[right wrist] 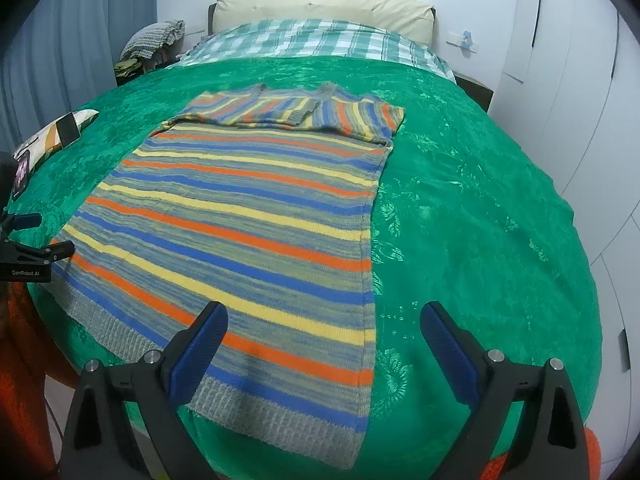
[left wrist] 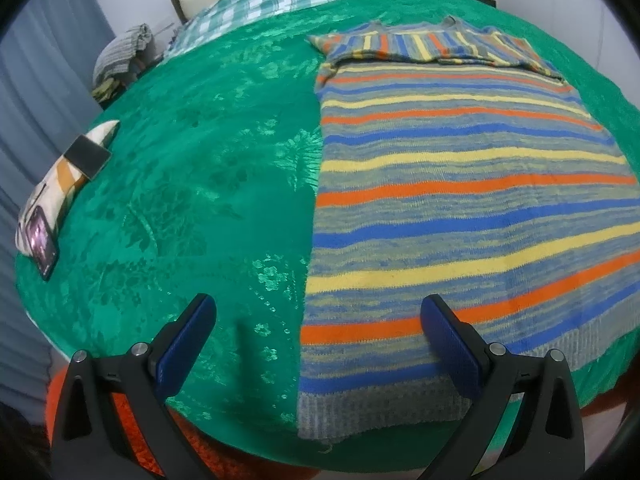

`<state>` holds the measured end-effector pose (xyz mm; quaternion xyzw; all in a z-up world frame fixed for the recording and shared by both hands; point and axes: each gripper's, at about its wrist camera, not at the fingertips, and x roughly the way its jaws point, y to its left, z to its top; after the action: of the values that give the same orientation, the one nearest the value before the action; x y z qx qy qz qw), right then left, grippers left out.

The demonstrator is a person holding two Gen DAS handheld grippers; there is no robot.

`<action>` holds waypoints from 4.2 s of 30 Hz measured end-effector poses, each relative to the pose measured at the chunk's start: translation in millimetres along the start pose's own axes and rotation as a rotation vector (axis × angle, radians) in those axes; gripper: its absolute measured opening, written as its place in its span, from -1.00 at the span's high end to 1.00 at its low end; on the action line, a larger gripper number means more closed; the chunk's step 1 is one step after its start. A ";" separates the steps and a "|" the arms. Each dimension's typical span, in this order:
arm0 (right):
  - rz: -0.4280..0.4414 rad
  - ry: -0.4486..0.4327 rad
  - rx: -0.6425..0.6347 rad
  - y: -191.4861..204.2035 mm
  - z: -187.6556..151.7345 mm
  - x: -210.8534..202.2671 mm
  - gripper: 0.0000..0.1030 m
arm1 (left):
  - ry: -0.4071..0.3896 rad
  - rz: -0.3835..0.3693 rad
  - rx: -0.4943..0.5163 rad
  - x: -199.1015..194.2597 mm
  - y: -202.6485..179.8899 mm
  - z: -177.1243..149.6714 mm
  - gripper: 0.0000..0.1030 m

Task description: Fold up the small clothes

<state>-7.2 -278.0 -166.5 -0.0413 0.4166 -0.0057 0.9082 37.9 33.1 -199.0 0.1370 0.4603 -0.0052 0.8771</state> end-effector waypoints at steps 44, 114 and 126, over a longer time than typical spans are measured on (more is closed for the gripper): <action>-0.014 0.004 0.008 -3.6 -0.8 -2.2 -0.85 | -0.002 0.003 -0.006 -0.3 1.7 0.2 -0.99; 0.590 0.122 0.566 -118.4 116.7 66.7 0.88 | 0.113 -0.549 -0.289 38.5 66.2 162.8 0.92; 0.610 0.107 0.815 -183.7 251.5 244.7 0.75 | 0.125 -0.455 -0.351 157.7 54.5 344.8 0.44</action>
<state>347.3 -454.4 -173.5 0.4400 0.4196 0.0955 0.7882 414.0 19.5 -128.0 -0.1233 0.5262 -0.1138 0.8336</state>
